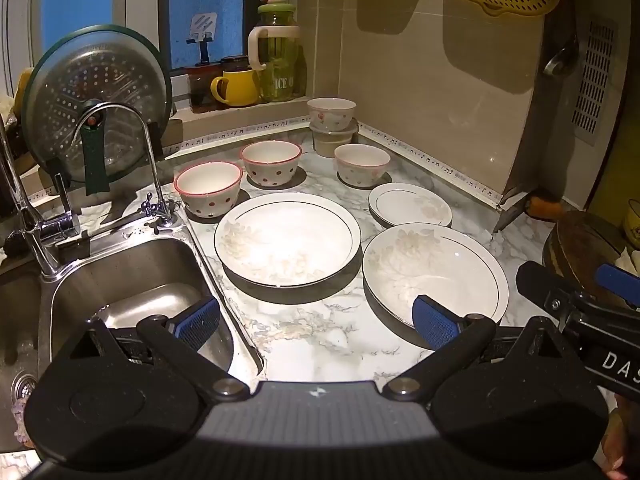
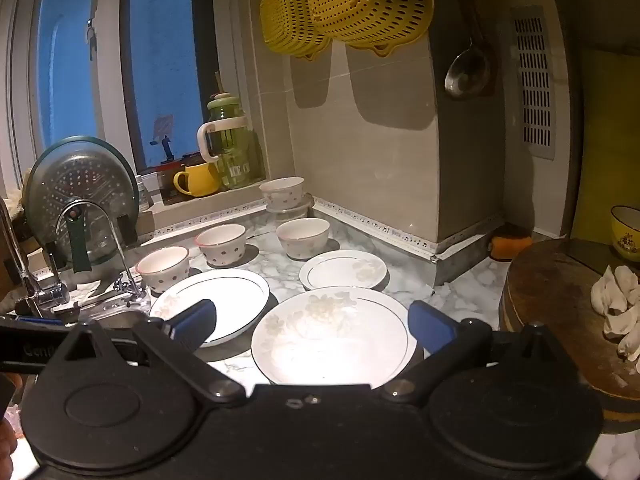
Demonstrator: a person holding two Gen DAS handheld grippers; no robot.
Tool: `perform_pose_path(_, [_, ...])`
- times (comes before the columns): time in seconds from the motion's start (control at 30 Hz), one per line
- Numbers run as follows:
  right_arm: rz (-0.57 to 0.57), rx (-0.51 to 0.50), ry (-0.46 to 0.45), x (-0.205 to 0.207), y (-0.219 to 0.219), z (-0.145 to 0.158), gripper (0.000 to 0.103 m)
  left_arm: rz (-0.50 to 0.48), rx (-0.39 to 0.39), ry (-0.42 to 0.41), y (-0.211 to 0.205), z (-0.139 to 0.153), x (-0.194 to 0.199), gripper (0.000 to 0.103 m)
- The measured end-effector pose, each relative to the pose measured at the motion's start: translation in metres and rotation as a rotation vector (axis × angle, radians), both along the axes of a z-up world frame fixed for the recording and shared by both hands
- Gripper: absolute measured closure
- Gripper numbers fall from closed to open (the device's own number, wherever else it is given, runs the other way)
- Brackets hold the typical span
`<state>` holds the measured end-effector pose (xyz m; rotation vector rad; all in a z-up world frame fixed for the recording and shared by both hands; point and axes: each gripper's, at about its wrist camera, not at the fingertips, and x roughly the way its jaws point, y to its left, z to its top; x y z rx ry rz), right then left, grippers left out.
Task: Organize plates and bowls
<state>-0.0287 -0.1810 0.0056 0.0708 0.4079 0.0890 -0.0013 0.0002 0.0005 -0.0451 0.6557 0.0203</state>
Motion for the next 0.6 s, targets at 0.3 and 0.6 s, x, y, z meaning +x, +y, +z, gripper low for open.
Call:
perform_pose_path(0.3, [-0.011, 0.004, -0.005, -0.001, -0.006, 0.004, 0.0, -0.018, 0.001, 0.012, -0.003, -0.001, 0.004, 0.0])
perform_pose_path(0.6, [-0.033, 0.004, -0.005, -0.002, -0.007, 0.004, 0.0, -0.033, -0.018, 0.015, -0.003, -0.001, 0.007, 0.0])
